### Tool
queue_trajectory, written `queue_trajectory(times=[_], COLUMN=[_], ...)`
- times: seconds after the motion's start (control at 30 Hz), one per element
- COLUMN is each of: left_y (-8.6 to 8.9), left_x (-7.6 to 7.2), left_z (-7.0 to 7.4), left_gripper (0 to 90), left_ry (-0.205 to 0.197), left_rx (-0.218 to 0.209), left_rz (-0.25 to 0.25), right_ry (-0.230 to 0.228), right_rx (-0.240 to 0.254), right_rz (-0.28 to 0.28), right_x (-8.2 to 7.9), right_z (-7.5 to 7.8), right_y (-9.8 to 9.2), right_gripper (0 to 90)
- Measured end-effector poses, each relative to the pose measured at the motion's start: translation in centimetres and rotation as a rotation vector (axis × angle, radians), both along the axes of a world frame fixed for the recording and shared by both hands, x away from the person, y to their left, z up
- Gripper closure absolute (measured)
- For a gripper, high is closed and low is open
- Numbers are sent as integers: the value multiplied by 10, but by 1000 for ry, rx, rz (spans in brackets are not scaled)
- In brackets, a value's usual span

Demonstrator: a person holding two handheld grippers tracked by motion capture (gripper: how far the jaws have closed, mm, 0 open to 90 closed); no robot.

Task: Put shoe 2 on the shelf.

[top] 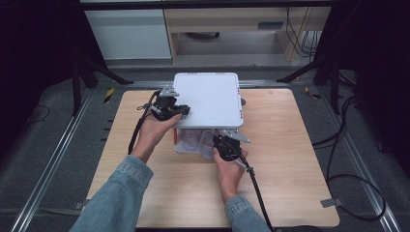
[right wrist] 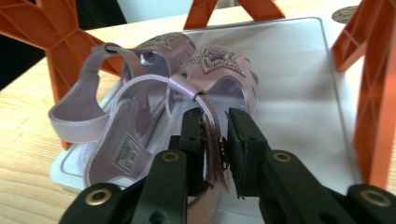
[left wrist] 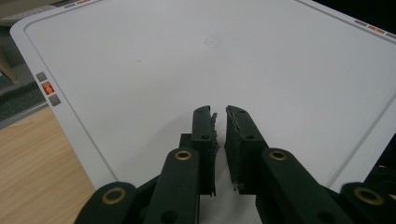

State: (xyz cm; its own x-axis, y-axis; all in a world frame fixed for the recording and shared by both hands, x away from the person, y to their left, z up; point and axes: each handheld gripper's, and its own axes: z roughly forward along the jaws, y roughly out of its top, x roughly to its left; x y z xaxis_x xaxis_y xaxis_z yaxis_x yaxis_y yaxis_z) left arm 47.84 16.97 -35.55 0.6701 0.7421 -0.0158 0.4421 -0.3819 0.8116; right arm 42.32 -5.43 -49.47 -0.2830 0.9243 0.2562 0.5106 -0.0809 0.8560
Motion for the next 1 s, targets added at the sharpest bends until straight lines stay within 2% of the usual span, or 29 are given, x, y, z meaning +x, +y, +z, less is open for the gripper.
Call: queue_trajectory(times=[0.3, 0.4, 0.53, 0.7, 0.93, 1.0], left_y=[0, 0, -1, -2, -3, -3], left_x=[0, 0, 0, 0, 1, 1], left_z=[0, 0, 0, 2, 3, 4], left_gripper=[810, 810, 810, 816, 838, 844], left_ry=[1, 2, 6, 17, 26, 28], left_rx=[-1, -1, -4, 8, 21, 22], left_rz=[1, 5, 11, 12, 20, 22], right_ry=[-15, -18, -30, -12, 18, 29], right_rx=[45, 60, 97, 149, 166, 193], right_rz=[42, 64, 96, 177, 275, 291], right_x=[-1, -4, -10, -18, -34, -38], right_z=[7, 12, 21, 29, 25, 23], right_y=[-3, -6, -10, -13, -11, -12], right_gripper=[668, 695, 794, 888, 900, 900])
